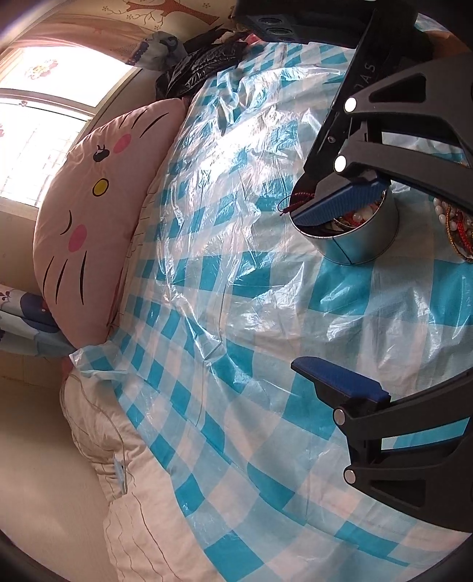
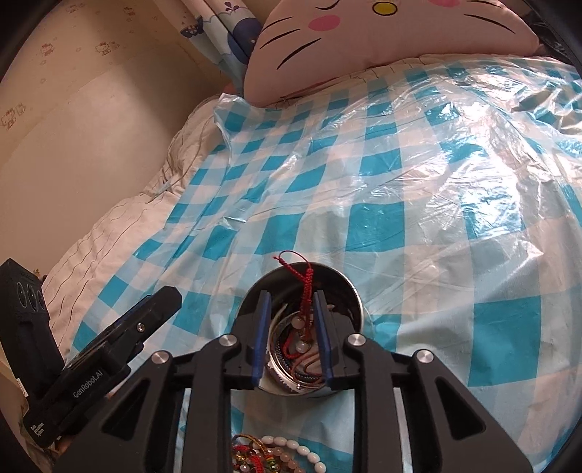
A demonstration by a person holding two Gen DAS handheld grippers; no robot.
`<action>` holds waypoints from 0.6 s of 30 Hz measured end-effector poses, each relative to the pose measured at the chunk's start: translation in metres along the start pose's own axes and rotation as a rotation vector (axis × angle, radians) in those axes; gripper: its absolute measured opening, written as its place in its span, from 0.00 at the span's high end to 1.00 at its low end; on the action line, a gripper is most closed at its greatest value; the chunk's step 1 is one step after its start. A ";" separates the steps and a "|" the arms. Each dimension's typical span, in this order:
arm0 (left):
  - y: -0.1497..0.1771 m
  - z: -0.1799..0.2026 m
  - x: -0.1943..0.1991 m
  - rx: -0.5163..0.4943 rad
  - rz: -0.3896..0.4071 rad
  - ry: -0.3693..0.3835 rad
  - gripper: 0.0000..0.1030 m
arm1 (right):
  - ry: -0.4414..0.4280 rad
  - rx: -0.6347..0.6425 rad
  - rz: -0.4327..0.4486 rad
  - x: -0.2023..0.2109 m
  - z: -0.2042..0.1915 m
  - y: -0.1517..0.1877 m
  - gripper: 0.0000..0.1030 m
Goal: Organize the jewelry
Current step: 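Lower the silver bangle into the tin with the left gripper while the right releases the string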
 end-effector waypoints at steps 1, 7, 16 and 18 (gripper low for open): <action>0.000 -0.001 0.001 0.006 0.001 0.000 0.30 | 0.023 0.017 -0.011 -0.006 -0.004 -0.002 0.76; 0.001 -0.001 -0.001 0.007 -0.008 0.006 0.29 | 0.161 0.083 -0.064 -0.043 -0.009 -0.006 0.76; 0.001 -0.001 0.000 0.017 -0.003 0.010 0.28 | 0.079 0.091 -0.097 -0.025 -0.011 0.006 0.93; 0.001 -0.002 0.000 0.021 -0.003 0.011 0.27 | 0.003 0.018 -0.120 -0.020 -0.006 0.006 0.93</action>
Point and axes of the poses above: each gripper's, at about its wrist camera, not at the fingertips, and x roughly against the way its jaws point, z to its right, y to its underside, the point moved 3 cm from there along -x, roughly the way its jaws point, and after that the axes turned 3 degrees about y, right-handed, at the moved point
